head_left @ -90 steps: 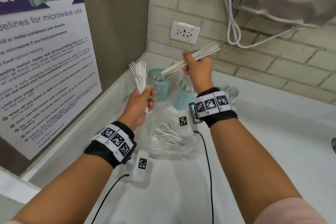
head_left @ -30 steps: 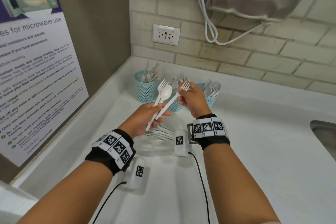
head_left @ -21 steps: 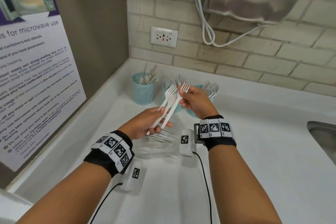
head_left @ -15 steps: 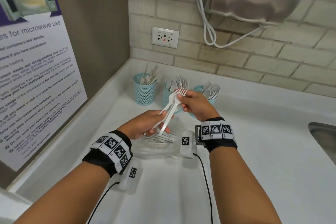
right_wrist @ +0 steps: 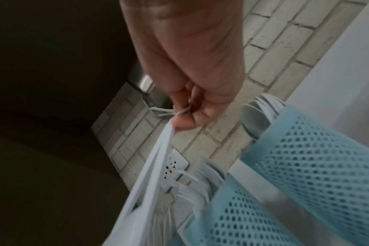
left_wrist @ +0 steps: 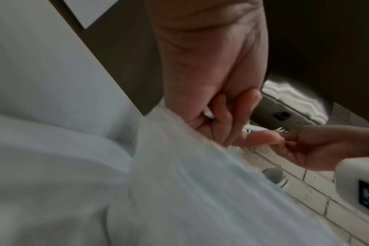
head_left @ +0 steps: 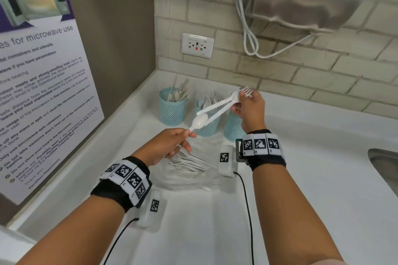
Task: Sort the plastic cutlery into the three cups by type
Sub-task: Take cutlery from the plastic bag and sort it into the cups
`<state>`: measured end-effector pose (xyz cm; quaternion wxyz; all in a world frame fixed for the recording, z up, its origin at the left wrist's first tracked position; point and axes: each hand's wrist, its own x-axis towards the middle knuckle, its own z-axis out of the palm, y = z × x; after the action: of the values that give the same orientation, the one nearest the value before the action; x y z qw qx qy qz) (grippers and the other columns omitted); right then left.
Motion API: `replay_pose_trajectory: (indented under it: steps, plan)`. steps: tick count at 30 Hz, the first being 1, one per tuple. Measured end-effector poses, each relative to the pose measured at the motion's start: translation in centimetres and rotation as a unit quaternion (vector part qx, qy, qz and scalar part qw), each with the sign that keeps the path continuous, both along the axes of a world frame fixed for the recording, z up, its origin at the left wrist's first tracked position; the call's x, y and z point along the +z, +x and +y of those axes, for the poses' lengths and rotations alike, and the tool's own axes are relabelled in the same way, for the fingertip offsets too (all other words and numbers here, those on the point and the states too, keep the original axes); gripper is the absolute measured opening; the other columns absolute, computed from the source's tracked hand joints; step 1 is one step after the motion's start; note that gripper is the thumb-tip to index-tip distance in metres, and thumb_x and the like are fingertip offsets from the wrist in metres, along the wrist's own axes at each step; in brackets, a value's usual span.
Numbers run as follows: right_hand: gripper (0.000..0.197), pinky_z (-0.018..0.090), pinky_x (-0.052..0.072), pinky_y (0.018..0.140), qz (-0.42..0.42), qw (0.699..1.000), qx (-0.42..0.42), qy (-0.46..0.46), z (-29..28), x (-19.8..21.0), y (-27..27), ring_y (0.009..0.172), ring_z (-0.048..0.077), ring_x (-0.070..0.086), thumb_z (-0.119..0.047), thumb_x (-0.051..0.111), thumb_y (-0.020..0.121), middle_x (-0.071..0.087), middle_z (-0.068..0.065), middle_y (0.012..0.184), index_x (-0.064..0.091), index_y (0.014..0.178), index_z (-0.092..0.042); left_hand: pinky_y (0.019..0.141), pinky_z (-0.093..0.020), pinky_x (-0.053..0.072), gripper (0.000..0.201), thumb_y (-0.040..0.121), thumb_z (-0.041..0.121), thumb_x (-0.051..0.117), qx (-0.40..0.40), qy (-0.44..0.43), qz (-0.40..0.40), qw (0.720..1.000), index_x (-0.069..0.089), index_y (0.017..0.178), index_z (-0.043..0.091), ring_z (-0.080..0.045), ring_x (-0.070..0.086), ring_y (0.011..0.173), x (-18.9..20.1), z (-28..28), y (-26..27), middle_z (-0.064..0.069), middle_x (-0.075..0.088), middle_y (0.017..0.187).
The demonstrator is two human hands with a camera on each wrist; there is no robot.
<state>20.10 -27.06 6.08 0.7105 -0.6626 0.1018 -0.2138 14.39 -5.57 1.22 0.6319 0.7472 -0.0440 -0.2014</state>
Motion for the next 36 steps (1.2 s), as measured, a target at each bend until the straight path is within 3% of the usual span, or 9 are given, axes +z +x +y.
replay_pose_trajectory:
  steps: [3, 9, 12, 16, 19, 23, 27, 31, 36]
  plan:
    - [0.014, 0.028, 0.051, 0.057, -0.071, 0.993, -0.082, -0.039, 0.2, 1.3, 0.8, 0.051, 0.009, 0.055, -0.011, 0.047, 0.096, 0.061, -0.002, 0.073, 0.056, 0.088, -0.016, 0.038, -0.014, 0.024, 0.029, 0.1, 0.033, 0.039, 0.081, -0.017, -0.017, 0.996, 0.064, 0.108, 0.02, -0.002, 0.032, 0.038, 0.1, 0.3, 0.4, 0.002, 0.062, 0.071]
    - [0.021, 0.031, 0.054, 0.065, -0.142, 0.951, -0.125, -0.244, 3.2, 1.3, 1.9, 0.076, 0.024, 0.064, -0.019, 0.048, 0.097, 0.065, 0.006, 0.085, 0.061, 0.109, -0.008, 0.043, -0.015, 0.029, 0.028, 0.101, 0.031, 0.038, 0.138, -0.036, -0.024, 0.99, 0.063, 0.105, 0.019, -0.008, 0.038, 0.052, 0.3, 0.2, 0.6, 0.002, 0.061, 0.074]
    - [0.021, 0.025, 0.04, 0.063, -0.16, 0.894, -0.102, -0.406, 4.3, 0.0, 2.4, 0.078, 0.028, 0.062, -0.018, 0.05, 0.095, 0.069, 0.012, 0.087, 0.064, 0.105, -0.007, 0.045, -0.016, 0.029, 0.028, 0.101, 0.03, 0.037, 0.142, -0.044, -0.022, 0.989, 0.063, 0.105, 0.018, -0.008, 0.038, 0.054, 0.1, 0.3, 0.6, 0.001, 0.061, 0.074]
    - [0.01, 0.035, 0.049, 0.059, -0.133, 0.782, -0.123, -0.596, 4.7, -2.6, 3.1, 0.074, 0.035, 0.06, -0.016, 0.066, 0.079, 0.068, 0.011, 0.074, 0.072, 0.076, -0.009, 0.047, -0.017, 0.03, 0.03, 0.101, 0.029, 0.037, 0.151, -0.049, -0.016, 0.987, 0.063, 0.106, 0.017, -0.008, 0.039, 0.055, -0.2, 0.7, 0.6, 0.001, 0.06, 0.074]
    - [0.013, 0.044, 0.044, 0.076, -0.04, 0.743, -0.108, -0.659, 4.5, -4.4, 3.4, 0.095, 0.041, 0.057, -0.022, 0.069, 0.076, 0.065, 0.018, 0.099, 0.076, 0.078, -0.01, 0.046, -0.016, 0.031, 0.032, 0.101, 0.031, 0.036, 0.145, -0.055, -0.012, 0.988, 0.063, 0.108, 0.015, -0.007, 0.039, 0.056, -0.3, 0.6, 0.6, 0.001, 0.06, 0.075]
    - [0.042, 0.046, 0.025, 0.1, 0.013, 0.789, -0.046, -0.612, 4.7, -3.1, 2.4, 0.129, 0.036, 0.031, -0.044, 0.054, 0.09, 0.04, 0.014, 0.141, 0.061, 0.122, -0.018, 0.05, -0.019, 0.031, 0.034, 0.102, 0.031, 0.033, 0.123, -0.068, -0.017, 0.99, 0.063, 0.109, 0.016, -0.008, 0.039, 0.057, -0.2, 0.2, 0.5, 0.0, 0.06, 0.076]
    - [0.045, 0.035, 0.046, 0.088, -0.059, 0.887, 0.064, -0.454, 5.3, -0.5, 0.5, 0.098, 0.021, 0.055, -0.043, 0.055, 0.091, 0.06, 0.006, 0.109, 0.056, 0.127, -0.017, 0.048, -0.018, 0.031, 0.032, 0.102, 0.033, 0.034, 0.095, -0.075, -0.034, 0.992, 0.063, 0.105, 0.02, -0.007, 0.038, 0.055, 0.0, -0.9, 0.4, 0.001, 0.058, 0.074]
    - [0.03, 0.01, 0.045, 0.052, 0.025, 0.907, 0.211, -0.365, 4.8, 0.1, -0.8, 0.046, 0.001, 0.057, -0.024, 0.06, 0.091, 0.06, -0.007, 0.069, 0.061, 0.118, -0.012, 0.046, -0.013, 0.034, 0.032, 0.101, 0.031, 0.036, 0.065, -0.07, -0.044, 0.994, 0.063, 0.108, 0.017, -0.007, 0.04, 0.055, 0.3, -2.4, 0.3, 0.002, 0.058, 0.074]
    - [0.015, 0.012, 0.043, 0.046, 0.025, 0.963, 0.022, -0.269, 0.5, 1.3, -0.8, 0.049, 0.002, 0.06, -0.013, 0.057, 0.091, 0.067, 0.001, 0.074, 0.07, 0.099, -0.007, 0.084, -0.027, 0.043, 0.04, 0.098, 0.034, 0.042, 0.149, 0.079, -0.108, 0.98, 0.045, 0.131, 0.01, -0.019, 0.054, 0.101, 0.5, -2.3, 0.6, -0.007, 0.061, 0.111]
